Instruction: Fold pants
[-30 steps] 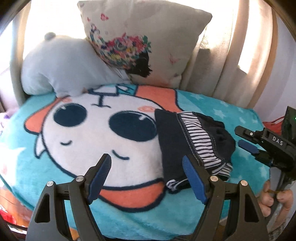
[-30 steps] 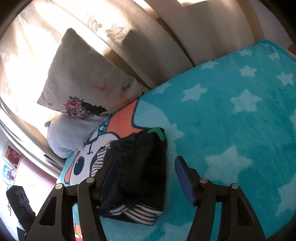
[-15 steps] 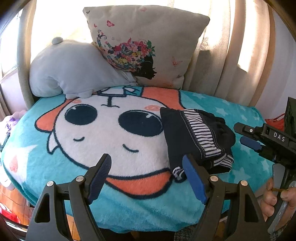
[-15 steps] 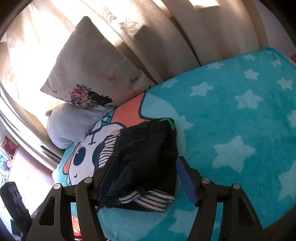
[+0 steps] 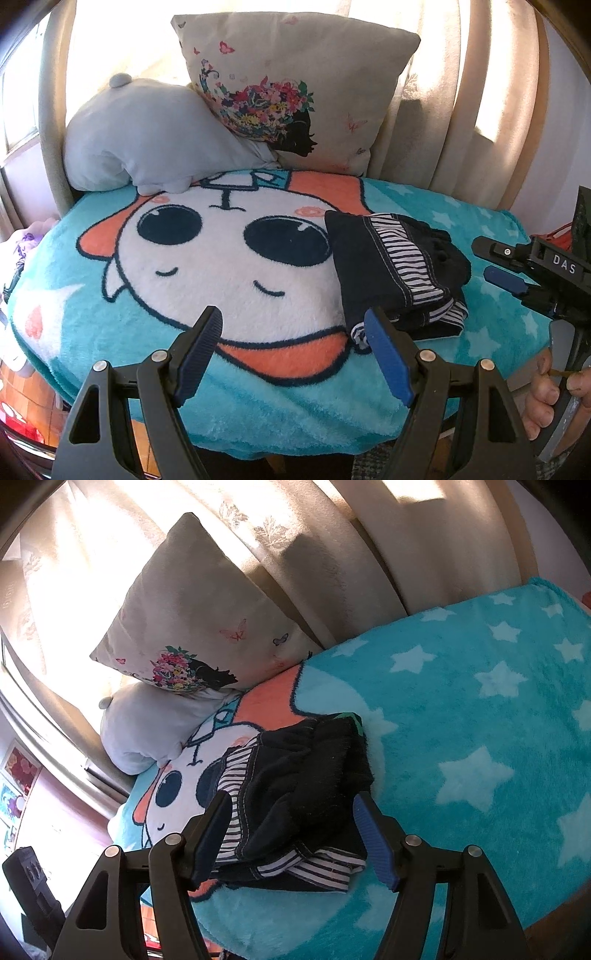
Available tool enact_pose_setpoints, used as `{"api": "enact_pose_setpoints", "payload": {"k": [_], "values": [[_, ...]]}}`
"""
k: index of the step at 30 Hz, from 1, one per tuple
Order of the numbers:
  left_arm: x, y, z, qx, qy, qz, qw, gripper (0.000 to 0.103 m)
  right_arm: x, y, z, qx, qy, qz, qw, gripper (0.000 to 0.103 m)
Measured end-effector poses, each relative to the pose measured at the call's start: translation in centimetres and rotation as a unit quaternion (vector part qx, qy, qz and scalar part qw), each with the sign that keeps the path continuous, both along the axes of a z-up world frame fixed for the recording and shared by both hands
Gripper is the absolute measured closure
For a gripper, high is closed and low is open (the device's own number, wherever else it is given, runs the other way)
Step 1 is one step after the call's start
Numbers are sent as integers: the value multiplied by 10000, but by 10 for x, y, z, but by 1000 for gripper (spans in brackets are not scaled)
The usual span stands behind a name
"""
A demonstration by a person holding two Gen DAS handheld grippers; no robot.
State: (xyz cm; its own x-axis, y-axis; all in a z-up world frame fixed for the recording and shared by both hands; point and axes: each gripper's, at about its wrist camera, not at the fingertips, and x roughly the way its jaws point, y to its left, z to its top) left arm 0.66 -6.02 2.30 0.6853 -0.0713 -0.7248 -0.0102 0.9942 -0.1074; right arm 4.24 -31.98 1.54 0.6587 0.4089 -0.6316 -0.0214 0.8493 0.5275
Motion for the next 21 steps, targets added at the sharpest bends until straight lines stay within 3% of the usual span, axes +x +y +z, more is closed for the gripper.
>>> {"api": "enact_pose_setpoints", "payload": {"k": [13,21], "values": [[52,20,-17,-949,316,-142,9949,25,27,-30,-31,52,390,-295,9988,28],[116,14,-43,-1911,970,-482,9756,25,47,-35,-48,410,515,-157,9977,28]]}}
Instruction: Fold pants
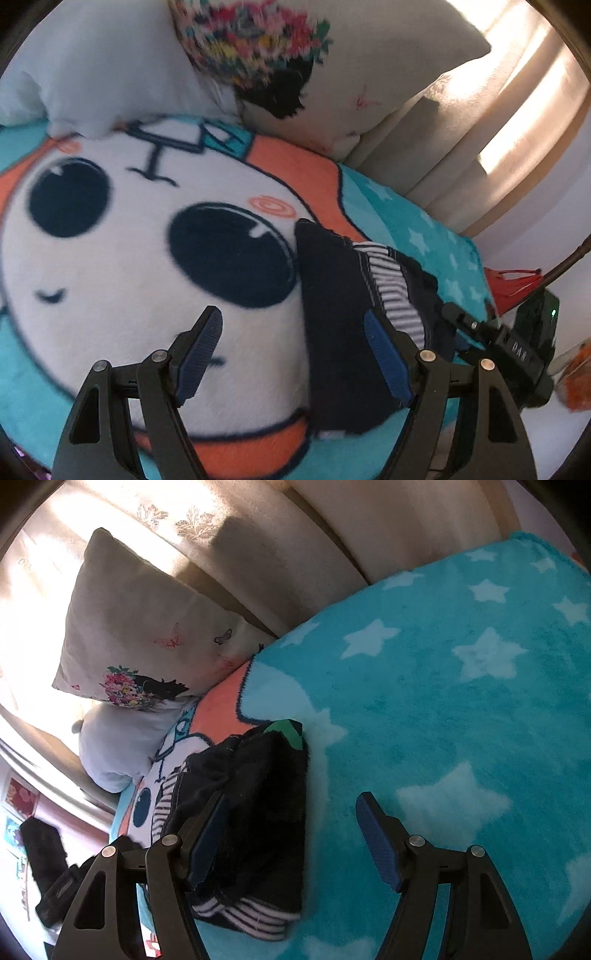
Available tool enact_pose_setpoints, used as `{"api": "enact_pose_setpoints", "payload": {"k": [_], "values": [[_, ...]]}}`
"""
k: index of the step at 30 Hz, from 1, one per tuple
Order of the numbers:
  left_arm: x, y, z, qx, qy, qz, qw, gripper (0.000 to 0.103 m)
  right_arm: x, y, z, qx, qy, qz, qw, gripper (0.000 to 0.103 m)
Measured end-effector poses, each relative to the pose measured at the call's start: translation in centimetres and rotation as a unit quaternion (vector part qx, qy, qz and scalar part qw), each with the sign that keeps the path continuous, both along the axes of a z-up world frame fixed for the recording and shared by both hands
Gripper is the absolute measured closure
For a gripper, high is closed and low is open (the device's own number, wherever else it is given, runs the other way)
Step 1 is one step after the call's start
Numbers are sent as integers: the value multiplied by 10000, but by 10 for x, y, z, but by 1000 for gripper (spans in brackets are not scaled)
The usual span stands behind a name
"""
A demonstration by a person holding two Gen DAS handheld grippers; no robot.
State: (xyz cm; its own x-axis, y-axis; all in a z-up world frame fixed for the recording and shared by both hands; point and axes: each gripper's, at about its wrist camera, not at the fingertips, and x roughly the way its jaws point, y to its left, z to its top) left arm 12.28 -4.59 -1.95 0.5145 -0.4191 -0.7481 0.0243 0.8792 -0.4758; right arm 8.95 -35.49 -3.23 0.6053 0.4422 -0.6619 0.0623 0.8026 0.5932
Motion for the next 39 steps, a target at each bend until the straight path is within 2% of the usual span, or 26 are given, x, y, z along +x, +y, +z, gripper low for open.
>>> {"api": "enact_pose_setpoints", "payload": {"k": [4,8,13,14,16,20,21,23,24,25,28,35,39], "values": [[22,-15,-10,-329,237,-276,9988,25,6,6,-6,105,-7,169,9998,27],[35,-26,-18,-338,351,-389,9981,25,10,13,-8,32,-91,290,9995,25],[41,-28,-22,-360,285,-403,9981,17,14,28,-7,-239,-258,416,9985,17],[42,-30,-22,-343,263,-428,9981,15,15,32,-6,-312,-286,461,9980,17],[42,-37,-22,-303,225,-541,9978,4,17,41,-6,-449,-357,573,9967,17],[48,-48,-22,-154,317,-665,9972,2,18,53,-8,-520,-418,612,9959,19],[49,-47,-21,-264,359,-733,9963,3,17,53,-8,-479,-407,603,9962,24],[48,-47,-22,-684,484,-970,9918,31,15,50,-8,-259,-393,544,9974,34],[47,-49,-23,-694,536,-1013,9910,49,15,48,-7,-123,-387,558,9976,42],[44,-49,-22,-638,494,-1017,9915,52,14,49,-6,-96,-384,559,9977,46],[35,-46,-14,-585,324,-953,9932,57,12,56,4,-151,-459,633,9968,50],[21,-18,9,-479,6,-614,9970,57,18,86,31,-29,-661,1046,9923,50],[23,17,23,-466,-142,-274,9984,57,33,118,40,165,-662,1400,9878,55]]}}
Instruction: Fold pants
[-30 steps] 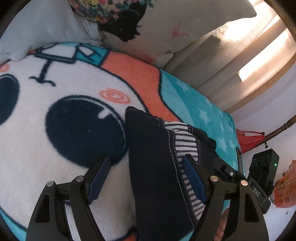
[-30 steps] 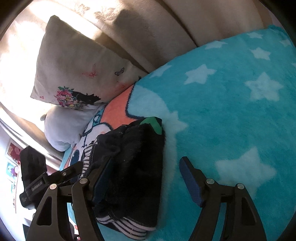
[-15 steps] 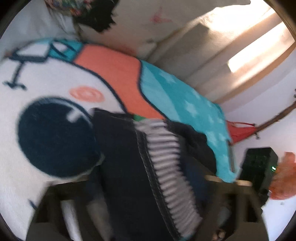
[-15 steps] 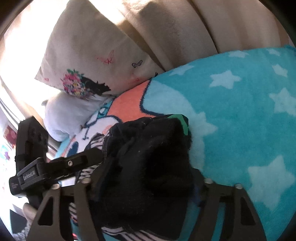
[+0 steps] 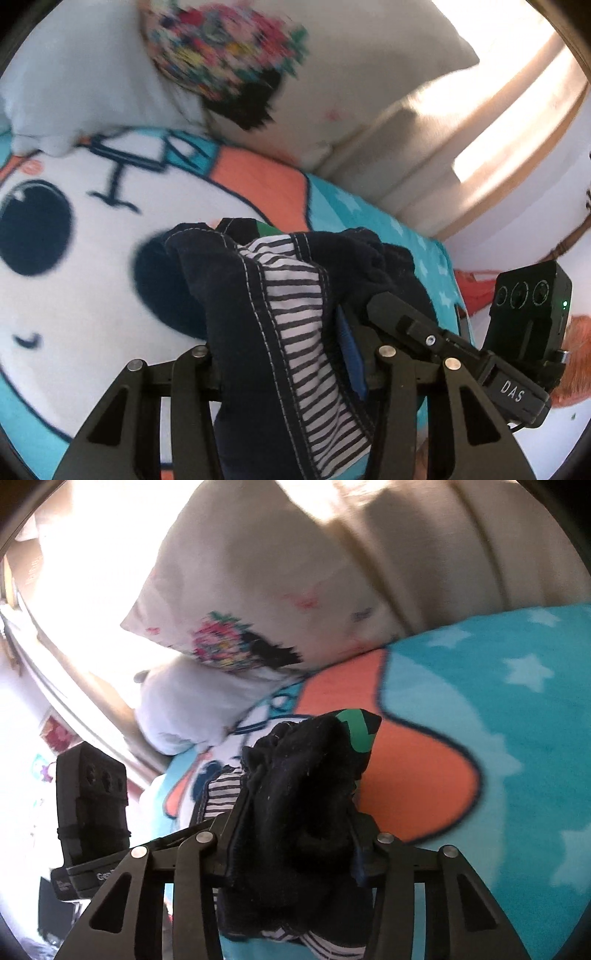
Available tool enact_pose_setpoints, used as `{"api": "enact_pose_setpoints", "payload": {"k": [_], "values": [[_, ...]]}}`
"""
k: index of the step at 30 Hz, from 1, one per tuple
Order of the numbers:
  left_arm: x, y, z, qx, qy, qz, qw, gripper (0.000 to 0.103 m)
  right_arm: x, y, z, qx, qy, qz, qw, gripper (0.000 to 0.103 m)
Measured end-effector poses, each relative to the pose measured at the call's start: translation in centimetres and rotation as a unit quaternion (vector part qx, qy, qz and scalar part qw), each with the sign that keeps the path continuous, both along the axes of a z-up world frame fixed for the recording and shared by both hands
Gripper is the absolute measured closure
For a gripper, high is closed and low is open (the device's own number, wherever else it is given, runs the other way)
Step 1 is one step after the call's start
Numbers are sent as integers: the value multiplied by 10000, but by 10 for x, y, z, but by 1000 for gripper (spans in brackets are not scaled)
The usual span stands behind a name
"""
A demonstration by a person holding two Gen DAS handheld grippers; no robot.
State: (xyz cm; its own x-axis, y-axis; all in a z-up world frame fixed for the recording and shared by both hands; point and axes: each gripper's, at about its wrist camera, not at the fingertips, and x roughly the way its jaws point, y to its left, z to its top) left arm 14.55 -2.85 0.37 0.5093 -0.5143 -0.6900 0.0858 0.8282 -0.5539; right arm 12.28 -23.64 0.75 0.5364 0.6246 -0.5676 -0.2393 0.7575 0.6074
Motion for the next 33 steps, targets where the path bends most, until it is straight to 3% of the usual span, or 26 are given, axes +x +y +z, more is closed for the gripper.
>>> {"api": "enact_pose_setpoints", "payload": {"k": [8,15,22,26,30,33], "values": [[24,54,14,347,-178,519,9979,57,50,67,11,-59,-47,424,9991,56],[56,78,4,426,-28,793,9959,57,81,102,8,-383,-25,549,9978,56],[85,54,-4,561,13,570,9968,57,99,86,0,-489,81,214,9985,56],[95,55,-23,583,314,688,9954,54,113,78,-14,-850,182,-30,9962,54],[85,70,-32,260,544,740,9954,48,123,67,-33,-1080,455,-224,9929,36],[68,81,-26,65,540,798,9953,48,118,58,-27,-925,445,-267,9944,33]]}}
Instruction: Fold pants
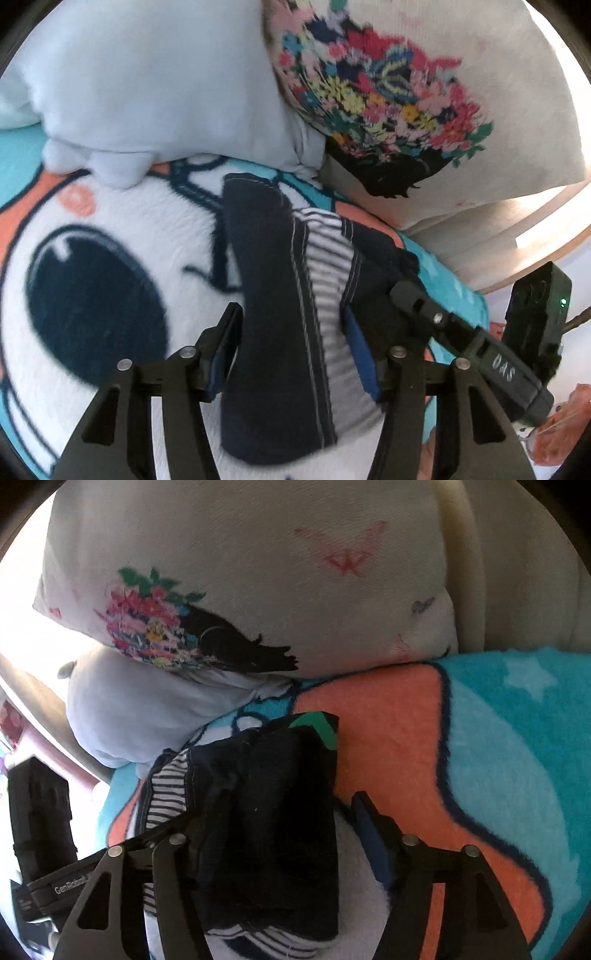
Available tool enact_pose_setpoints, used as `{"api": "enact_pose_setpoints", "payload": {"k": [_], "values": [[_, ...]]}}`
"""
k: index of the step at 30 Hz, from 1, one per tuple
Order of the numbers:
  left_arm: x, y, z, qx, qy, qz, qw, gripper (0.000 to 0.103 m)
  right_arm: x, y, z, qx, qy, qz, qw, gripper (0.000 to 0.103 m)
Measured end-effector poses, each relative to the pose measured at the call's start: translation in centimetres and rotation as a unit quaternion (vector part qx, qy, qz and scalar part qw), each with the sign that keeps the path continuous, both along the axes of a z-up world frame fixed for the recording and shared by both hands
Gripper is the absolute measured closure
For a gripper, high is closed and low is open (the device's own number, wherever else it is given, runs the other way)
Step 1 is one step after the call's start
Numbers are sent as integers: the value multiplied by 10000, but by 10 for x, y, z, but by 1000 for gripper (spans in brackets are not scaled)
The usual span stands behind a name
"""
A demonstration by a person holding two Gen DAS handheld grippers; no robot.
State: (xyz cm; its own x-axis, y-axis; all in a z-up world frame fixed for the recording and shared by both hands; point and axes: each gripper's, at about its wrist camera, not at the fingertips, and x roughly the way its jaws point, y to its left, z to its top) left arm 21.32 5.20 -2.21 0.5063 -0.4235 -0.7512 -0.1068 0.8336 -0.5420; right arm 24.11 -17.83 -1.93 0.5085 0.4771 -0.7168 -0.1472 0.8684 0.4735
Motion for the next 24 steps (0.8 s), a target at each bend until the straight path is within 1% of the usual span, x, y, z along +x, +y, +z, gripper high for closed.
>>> {"api": "enact_pose_setpoints", "payload": {"k": [3,5,8,9,11,13,15,16,18,20,22,24], "values": [[-20,8,10,-5,-130,123,9998,46,-11,-3,21,-94,-355,-22,9993,33],[-31,10,11,19,-163,213,9996,46,-21,-2,38,-123,-662,11,9977,33],[-38,8,4,-2,-93,228,9997,46,-32,7,55,78,-961,271,9950,33],[-40,7,-2,-6,-43,216,9998,46,-32,13,56,151,-964,367,9945,33],[-42,6,-10,-25,66,240,9997,46,-31,23,48,272,-789,617,9946,33],[-44,5,-13,-70,82,251,9996,46,-25,29,31,227,-516,599,9966,33],[-50,5,-8,-49,8,240,9997,46,-16,26,11,220,-204,502,9983,33],[-55,4,-3,-21,-57,226,9997,46,-14,23,5,228,-129,431,9987,33],[-63,3,5,98,-189,248,9995,46,-14,14,7,270,-151,265,9992,33],[-75,2,14,275,-350,299,9986,46,-21,7,18,276,-269,183,9991,33],[-86,-1,20,550,-537,381,9963,45,-34,3,30,163,-473,122,9987,32],[-103,-5,28,956,-746,509,9913,45,-51,-2,37,71,-650,52,9978,29]]}}
